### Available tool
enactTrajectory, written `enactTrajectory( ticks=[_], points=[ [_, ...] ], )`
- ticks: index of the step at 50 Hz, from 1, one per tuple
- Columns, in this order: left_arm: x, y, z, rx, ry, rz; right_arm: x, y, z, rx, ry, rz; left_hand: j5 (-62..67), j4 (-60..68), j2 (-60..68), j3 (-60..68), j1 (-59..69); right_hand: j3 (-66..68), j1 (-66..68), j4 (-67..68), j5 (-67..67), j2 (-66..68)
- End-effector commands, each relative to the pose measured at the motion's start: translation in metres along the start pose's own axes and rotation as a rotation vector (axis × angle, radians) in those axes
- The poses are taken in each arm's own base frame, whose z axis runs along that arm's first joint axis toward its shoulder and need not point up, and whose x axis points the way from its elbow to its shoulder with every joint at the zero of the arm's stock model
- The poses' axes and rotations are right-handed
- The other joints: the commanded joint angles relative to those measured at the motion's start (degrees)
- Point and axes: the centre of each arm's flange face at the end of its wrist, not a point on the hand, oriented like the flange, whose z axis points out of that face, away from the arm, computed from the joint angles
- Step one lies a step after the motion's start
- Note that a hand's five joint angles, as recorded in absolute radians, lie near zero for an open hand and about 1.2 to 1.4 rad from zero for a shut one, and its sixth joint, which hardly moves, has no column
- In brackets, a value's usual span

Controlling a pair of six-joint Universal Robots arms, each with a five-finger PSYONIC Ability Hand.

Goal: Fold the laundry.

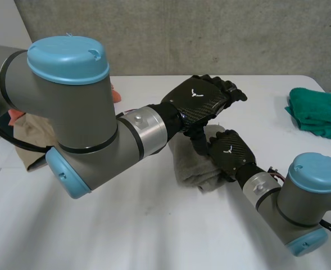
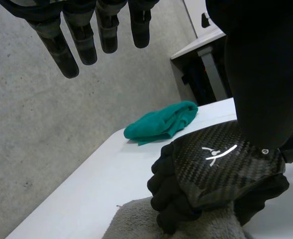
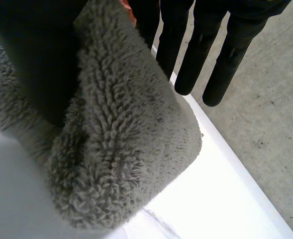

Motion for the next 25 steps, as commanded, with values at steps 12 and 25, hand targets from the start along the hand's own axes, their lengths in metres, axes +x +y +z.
enactTrajectory(
  ticks=[12, 25],
  points=[
    [-0.013, -0.004, -0.001, 0.02, -0.034, 0.01, 0.054, -0.034, 0.037, 0.146, 0.147, -0.014, -2.26, -1.15, -1.14, -1.64, -0.65, 37.16, 37.99, 37.34, 39.13, 37.1],
    [-0.029, -0.038, -0.009, 0.147, -0.085, 0.004, 0.264, -0.046, 0.052, 0.413, 0.571, 0.041, -2.09, -0.98, -0.97, -1.47, -0.48, 37.16, 37.99, 37.34, 39.13, 37.1]
  ],
)
